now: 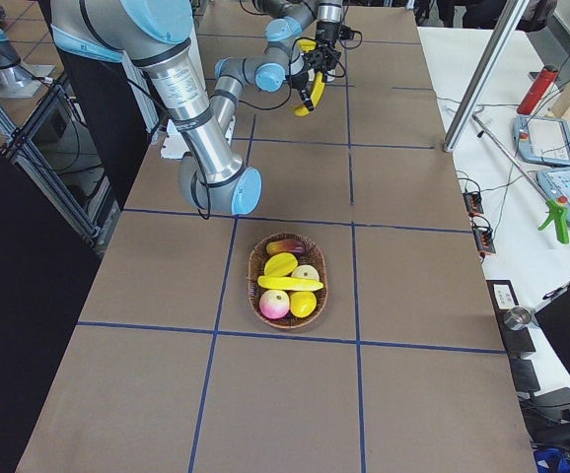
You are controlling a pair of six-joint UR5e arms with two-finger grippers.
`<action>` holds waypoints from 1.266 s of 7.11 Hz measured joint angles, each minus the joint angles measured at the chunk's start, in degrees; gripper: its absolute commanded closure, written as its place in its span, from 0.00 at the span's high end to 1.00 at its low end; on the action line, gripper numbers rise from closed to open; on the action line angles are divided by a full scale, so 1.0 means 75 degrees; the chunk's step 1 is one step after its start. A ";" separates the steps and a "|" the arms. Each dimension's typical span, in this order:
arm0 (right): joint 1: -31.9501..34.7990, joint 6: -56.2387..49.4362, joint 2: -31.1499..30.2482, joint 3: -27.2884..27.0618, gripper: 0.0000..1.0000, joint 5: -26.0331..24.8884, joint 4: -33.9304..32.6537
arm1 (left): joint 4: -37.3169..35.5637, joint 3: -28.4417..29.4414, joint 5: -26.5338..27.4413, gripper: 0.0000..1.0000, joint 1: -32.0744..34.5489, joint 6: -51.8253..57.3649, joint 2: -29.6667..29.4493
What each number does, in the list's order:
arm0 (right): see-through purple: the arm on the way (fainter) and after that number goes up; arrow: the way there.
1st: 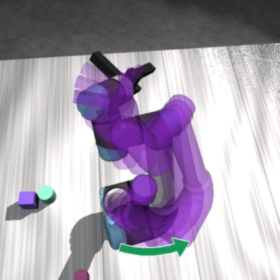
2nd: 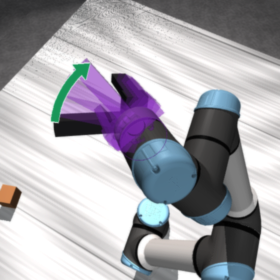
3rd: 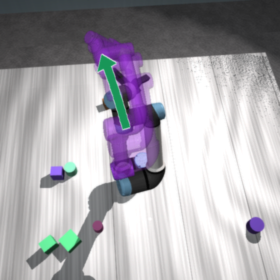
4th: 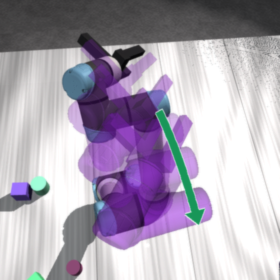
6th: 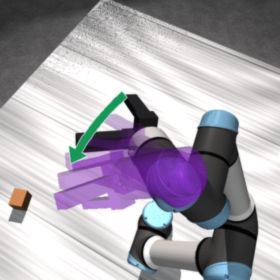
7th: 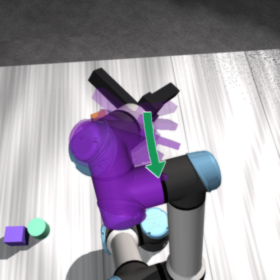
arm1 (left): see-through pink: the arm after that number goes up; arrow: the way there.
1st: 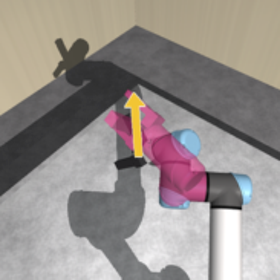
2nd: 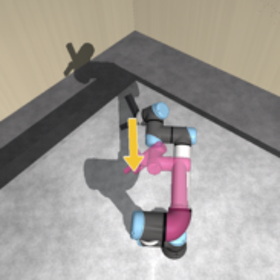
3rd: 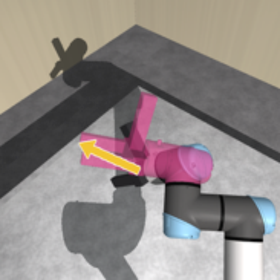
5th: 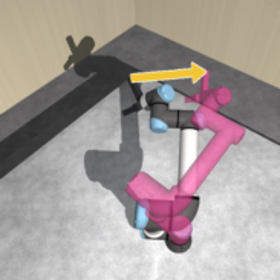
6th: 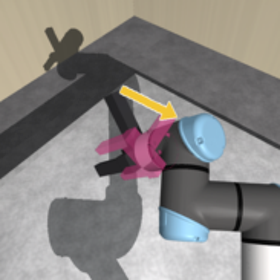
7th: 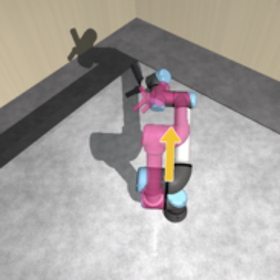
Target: Transfer all bananas from basket to plate
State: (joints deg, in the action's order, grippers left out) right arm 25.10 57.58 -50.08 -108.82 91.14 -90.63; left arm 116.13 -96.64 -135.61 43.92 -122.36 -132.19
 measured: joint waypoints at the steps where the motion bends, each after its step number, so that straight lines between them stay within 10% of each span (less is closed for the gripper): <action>1: -0.0003 -0.0002 0.0001 -0.0016 1.00 -0.0008 0.0001 | -0.0002 -0.0001 0.0000 0.00 0.0001 0.0017 0.0017; 9: 0.0476 -0.0002 -0.0089 -0.0390 1.00 0.0698 -0.0321 | -0.0093 0.0601 -0.0362 0.00 0.1738 0.1073 0.1043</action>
State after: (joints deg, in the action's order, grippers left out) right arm 28.67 57.57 -50.75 -111.74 96.37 -93.04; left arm 115.43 -92.13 -138.33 56.95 -114.31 -124.36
